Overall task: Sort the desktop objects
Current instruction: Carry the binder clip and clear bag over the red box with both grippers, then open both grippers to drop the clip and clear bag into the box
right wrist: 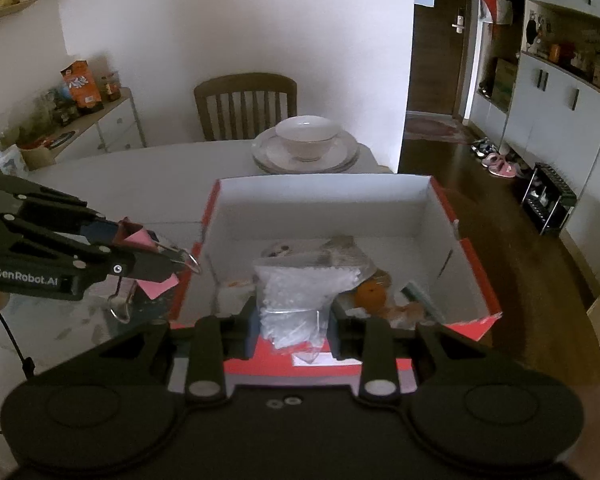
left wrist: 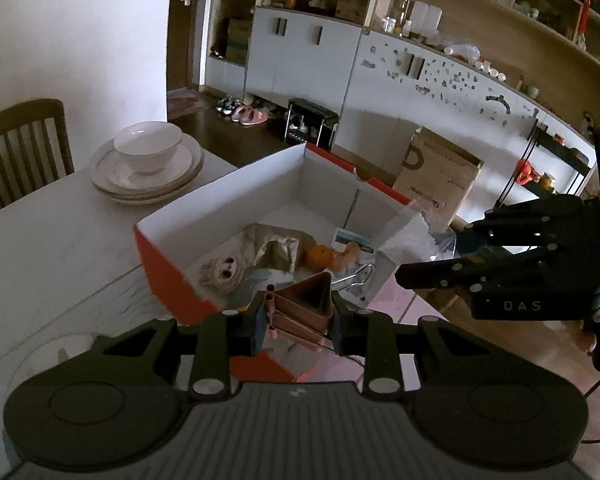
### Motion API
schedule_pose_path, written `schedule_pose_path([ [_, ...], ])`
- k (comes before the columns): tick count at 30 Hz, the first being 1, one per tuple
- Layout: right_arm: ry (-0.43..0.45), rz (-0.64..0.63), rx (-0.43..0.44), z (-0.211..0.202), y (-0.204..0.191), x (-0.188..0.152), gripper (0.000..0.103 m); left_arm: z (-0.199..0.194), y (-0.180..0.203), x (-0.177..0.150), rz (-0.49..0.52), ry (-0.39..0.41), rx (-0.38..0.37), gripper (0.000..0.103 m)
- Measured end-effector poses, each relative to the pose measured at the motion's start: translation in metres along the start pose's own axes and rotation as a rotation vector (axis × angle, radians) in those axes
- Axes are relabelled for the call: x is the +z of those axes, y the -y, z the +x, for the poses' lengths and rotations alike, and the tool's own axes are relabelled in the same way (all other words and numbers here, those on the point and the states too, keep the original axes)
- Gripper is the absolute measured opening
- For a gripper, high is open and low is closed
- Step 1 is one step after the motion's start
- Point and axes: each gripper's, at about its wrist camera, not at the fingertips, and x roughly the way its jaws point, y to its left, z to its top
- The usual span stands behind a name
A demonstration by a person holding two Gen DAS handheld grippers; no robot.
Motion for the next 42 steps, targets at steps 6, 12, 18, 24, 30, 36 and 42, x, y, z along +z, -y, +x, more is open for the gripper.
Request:
schedule_pose_path([
  [6, -0.011, -0.003, -0.003, 0.012, 0.025, 0.007, 0.032, 0.030, 0.009, 0.018, 0.031, -0.019, 0.026, 0.030],
  [12, -0.021, 0.008, 0.002, 0.030, 0.045, 0.013, 0.032, 0.062, 0.009, 0.034, 0.051, -0.052, 0.066, 0.030],
  [18, -0.037, 0.012, 0.018, 0.045, 0.060, 0.015, 0.032, 0.091, 0.002, 0.047, 0.044, -0.084, 0.093, 0.030],
  [24, -0.072, 0.005, 0.016, 0.063, 0.067, 0.017, 0.032, 0.121, -0.007, 0.055, 0.045, -0.132, 0.113, 0.030],
  [30, -0.126, -0.008, 0.011, 0.085, 0.065, 0.016, 0.032, 0.144, -0.010, 0.059, 0.072, -0.168, 0.149, 0.030],
  [36, -0.188, -0.015, 0.021, 0.109, 0.060, 0.012, 0.032, 0.164, -0.017, 0.059, 0.082, -0.223, 0.158, 0.030],
  [42, -0.224, -0.028, 0.034, 0.121, 0.056, 0.007, 0.032, 0.177, -0.019, 0.054, 0.095, -0.276, 0.155, 0.030],
])
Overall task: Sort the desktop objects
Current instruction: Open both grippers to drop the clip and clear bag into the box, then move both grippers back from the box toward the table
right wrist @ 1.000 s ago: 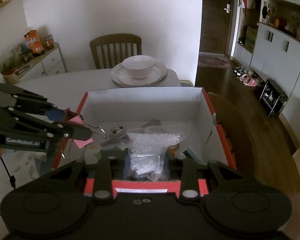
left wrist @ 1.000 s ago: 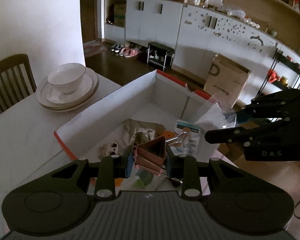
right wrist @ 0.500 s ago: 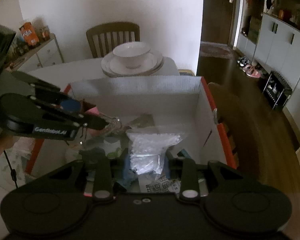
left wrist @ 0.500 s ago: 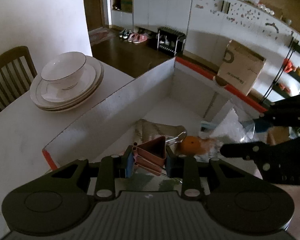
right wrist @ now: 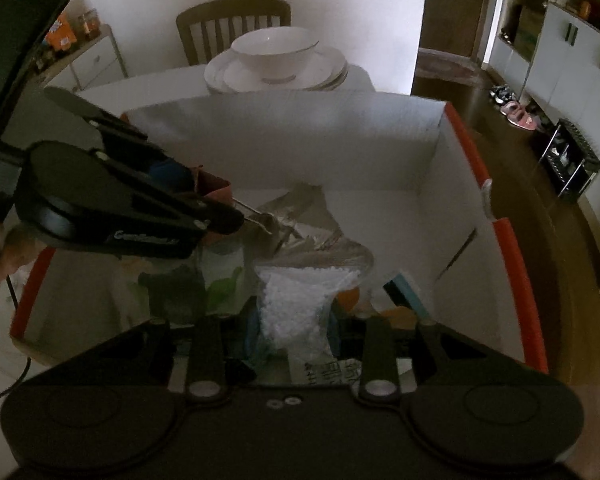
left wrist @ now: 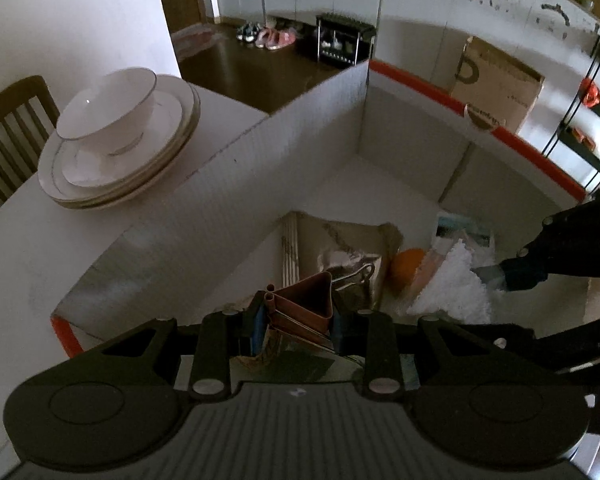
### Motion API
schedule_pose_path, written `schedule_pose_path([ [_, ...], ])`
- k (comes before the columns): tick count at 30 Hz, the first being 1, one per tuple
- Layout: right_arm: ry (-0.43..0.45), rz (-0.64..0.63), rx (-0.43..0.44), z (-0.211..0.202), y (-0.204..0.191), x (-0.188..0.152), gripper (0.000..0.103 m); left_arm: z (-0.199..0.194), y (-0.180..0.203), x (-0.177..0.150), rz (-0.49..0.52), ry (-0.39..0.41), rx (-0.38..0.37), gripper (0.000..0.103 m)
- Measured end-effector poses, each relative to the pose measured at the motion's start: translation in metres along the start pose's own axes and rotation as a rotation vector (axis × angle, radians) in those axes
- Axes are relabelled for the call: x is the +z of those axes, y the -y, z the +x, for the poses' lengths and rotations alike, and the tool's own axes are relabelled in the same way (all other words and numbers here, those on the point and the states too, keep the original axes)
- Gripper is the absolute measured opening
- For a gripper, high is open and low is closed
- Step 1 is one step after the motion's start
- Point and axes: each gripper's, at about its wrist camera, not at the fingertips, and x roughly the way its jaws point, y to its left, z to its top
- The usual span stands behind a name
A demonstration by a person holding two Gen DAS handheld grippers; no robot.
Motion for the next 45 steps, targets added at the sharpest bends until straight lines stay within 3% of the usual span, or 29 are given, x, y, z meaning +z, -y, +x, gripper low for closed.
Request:
schedule_pose_path([
  [14, -0.052, -0.013, -0.007, 0.017, -0.003, -0.003, 0.034, 0.010, -0.002, -0.001, -0.012, -0.038, -0.010, 0.030],
  [26, -0.028, 0.019, -0.001, 0.003, 0.002, -0.004, 0.054, 0.003, -0.004, -0.007, -0.031, -0.010, 0.004, 0.032],
  [28, -0.020, 0.017, 0.004, -0.001, 0.001, -0.005, 0.058, 0.000, -0.004, -0.008, -0.036, 0.001, -0.003, 0.037],
  [30, -0.013, 0.014, 0.005, -0.005, 0.000, -0.005, 0.060, -0.005, -0.004, -0.009, -0.037, 0.016, -0.005, 0.055],
  [42, 0.049, 0.017, -0.004, -0.033, -0.006, -0.003, 0.064, -0.038, -0.006, -0.017, -0.051, 0.092, -0.042, 0.056],
  [45, 0.072, 0.027, -0.004, -0.044, -0.008, -0.003, 0.070, -0.049, -0.006, -0.021, -0.053, 0.116, -0.051, 0.056],
])
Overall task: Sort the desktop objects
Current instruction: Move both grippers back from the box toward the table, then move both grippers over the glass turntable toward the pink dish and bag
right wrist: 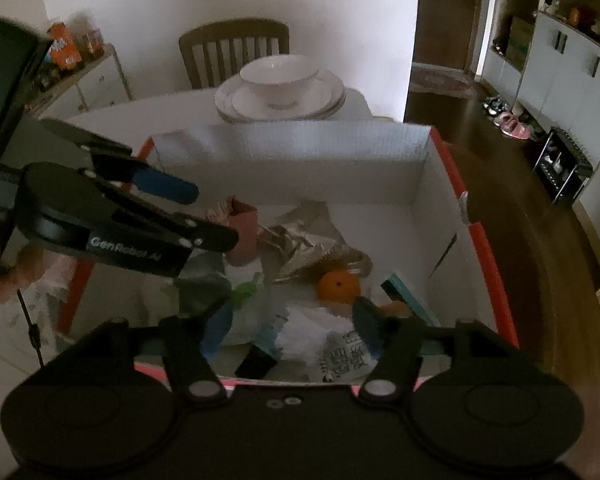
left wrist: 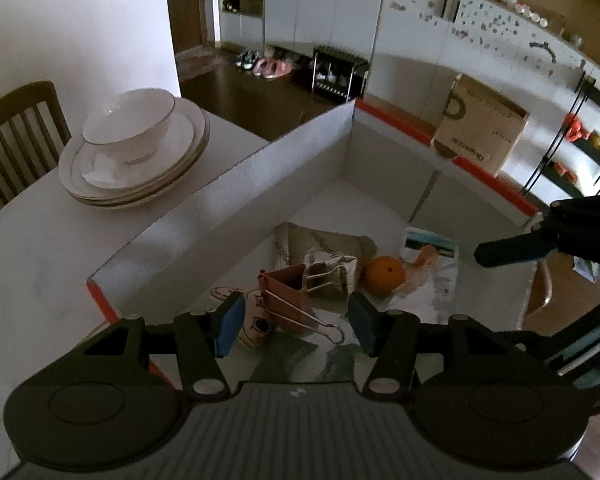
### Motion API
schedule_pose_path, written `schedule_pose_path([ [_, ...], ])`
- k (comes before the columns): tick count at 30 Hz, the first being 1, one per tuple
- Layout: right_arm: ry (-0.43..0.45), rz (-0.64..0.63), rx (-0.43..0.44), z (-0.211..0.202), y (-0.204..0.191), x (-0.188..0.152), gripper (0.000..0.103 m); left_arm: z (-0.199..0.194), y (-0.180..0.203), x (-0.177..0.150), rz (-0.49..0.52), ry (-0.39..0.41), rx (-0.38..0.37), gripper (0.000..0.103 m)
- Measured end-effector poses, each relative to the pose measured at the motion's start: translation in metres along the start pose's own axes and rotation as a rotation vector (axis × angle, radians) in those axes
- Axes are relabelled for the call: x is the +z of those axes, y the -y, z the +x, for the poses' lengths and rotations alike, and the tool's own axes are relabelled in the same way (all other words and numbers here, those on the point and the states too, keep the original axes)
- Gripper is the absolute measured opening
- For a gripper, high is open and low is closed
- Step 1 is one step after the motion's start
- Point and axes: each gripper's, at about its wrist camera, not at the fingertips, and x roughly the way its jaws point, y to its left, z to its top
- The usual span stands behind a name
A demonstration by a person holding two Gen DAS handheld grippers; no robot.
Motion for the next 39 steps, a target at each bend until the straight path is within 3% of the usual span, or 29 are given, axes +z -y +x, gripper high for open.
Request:
schedule_pose_path([
  [11, 0.083, 0.007, -0.012, -0.037, -0.017, -0.006, 0.074, -0.054, 0.000, -0.017, -0.008, 0.099, -0.033, 0.056],
  [15, 0.117, 0.007, -0.013, -0.050, -0.029, -0.008, 0.079, -0.076, -0.002, -0.026, -0.015, 0.131, -0.043, 0.063],
  [23, 0.173, -0.011, -0.018, -0.070, -0.063, -0.015, 0.084, -0.119, -0.009, -0.051, -0.004, 0.186, -0.035, 0.063],
  [31, 0.202, -0.010, 0.000, -0.079, -0.101, -0.020, 0.090, -0.162, -0.028, -0.081, -0.004, 0.245, -0.022, 0.073],
  [33, 0.209, -0.009, 0.005, -0.081, -0.111, -0.021, 0.094, -0.172, -0.037, -0.091, -0.017, 0.259, -0.017, 0.081],
  [39, 0.224, -0.004, 0.014, -0.080, -0.141, -0.022, 0.097, -0.198, -0.064, -0.121, -0.045, 0.285, 0.018, 0.084],
])
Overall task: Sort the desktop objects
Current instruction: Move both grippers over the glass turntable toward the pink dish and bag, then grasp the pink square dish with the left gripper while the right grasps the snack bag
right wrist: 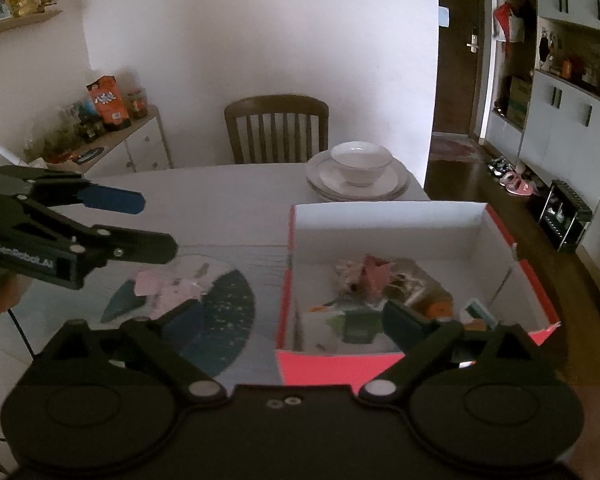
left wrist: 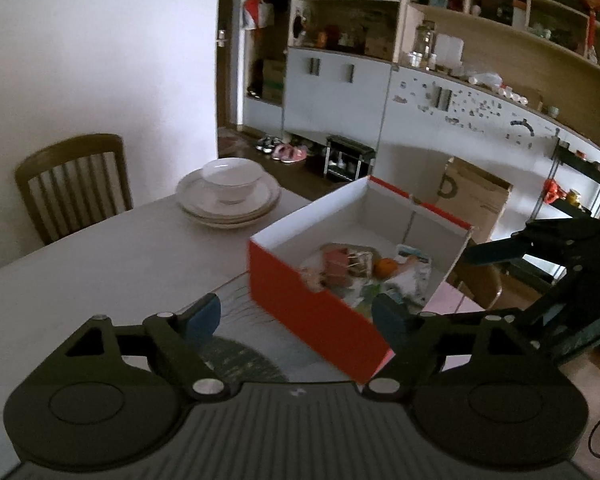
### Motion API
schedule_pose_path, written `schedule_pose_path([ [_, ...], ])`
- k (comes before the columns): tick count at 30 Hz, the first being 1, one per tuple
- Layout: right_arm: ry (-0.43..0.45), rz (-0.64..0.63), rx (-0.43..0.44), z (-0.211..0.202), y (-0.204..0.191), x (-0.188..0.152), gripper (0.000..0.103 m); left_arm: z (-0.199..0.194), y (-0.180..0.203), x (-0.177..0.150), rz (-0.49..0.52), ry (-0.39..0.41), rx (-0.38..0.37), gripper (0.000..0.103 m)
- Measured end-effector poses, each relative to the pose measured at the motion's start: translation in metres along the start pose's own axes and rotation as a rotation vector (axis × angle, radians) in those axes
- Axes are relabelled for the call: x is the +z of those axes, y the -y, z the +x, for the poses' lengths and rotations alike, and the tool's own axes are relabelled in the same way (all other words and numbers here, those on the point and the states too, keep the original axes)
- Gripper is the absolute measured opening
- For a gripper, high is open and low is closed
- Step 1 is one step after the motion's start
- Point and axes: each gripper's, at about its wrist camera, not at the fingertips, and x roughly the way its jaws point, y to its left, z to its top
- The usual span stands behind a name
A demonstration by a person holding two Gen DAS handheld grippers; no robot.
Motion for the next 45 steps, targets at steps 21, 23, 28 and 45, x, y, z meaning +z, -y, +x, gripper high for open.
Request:
schedule_pose_path([
  [21, -0.021, -0.037, 0.014, 0.048, -0.090, -0.003, 0.098, -0.015, -0.099, -0.084, -0.146, -0.075, 0.142, 0.103],
  [23, -0.028, -0.038, 0.016, 0.055, -0.096, -0.005, 0.098, -0.010, -0.108, -0.088, -0.165, -0.087, 0.156, 0.103],
  [28, -0.043, -0.042, 0.018, 0.072, -0.106, -0.007, 0.098, 0.008, -0.130, -0.098, -0.211, -0.122, 0.220, 0.103],
  [45, -0.107, -0.097, 0.029, 0.138, -0.121, -0.015, 0.096, 0.084, -0.165, -0.112, -0.300, -0.233, 0.292, 0.103],
])
